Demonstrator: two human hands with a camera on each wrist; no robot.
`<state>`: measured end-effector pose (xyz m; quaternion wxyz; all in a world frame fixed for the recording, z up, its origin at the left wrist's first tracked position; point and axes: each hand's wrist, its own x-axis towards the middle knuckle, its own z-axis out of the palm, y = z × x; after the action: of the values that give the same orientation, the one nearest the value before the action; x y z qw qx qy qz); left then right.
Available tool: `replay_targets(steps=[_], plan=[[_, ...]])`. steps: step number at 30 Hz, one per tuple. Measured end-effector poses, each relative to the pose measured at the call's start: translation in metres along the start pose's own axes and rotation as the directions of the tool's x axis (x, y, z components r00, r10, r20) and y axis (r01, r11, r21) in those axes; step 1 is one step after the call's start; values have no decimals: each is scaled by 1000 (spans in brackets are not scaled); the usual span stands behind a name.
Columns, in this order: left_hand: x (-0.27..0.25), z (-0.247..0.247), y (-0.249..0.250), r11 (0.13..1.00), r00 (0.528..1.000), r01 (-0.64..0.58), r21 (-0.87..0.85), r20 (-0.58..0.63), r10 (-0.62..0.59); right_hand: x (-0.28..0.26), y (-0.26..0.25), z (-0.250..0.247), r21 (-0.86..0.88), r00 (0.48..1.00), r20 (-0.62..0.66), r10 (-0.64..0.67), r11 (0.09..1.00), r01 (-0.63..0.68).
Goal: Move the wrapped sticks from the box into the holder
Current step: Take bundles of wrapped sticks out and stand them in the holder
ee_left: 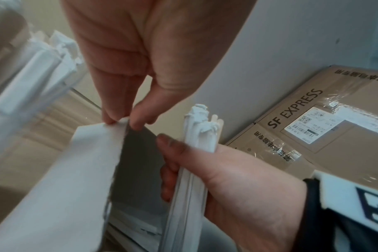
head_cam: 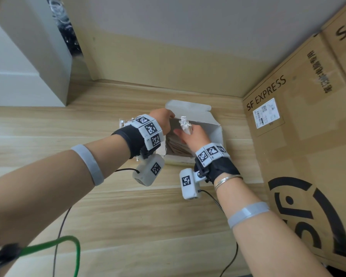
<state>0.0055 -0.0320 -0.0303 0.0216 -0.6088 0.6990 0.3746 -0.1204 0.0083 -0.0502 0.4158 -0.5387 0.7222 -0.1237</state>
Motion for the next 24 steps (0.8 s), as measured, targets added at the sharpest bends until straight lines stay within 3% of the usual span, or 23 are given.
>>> replay_targets(steps=[5, 11, 13, 17, 21, 24], plan=[[-5, -8, -9, 997, 996, -80, 3, -38, 80, -3, -22, -2, 169, 988, -137, -78, 980, 101], [-15, -20, -29, 995, 981, -49, 91, -182, 65, -5, -56, 4, 164, 956, -232, -179, 962, 220], [-16, -22, -40, 996, 985, -8, 86, -172, 22, -8, -67, 7, 199, 940, -266, -214, 942, 271], [-17, -25, -64, 996, 996, 85, -13, -23, -86, -13, -86, 10, 300, 902, -324, -286, 873, 385], [-21, -26, -81, 990, 993, 94, -103, -68, -102, -17, -101, 18, 452, 867, -350, -353, 748, 487], [-22, -28, -84, 993, 992, 87, -75, -82, -93, -17, -106, 27, 536, 859, -325, -395, 671, 512]])
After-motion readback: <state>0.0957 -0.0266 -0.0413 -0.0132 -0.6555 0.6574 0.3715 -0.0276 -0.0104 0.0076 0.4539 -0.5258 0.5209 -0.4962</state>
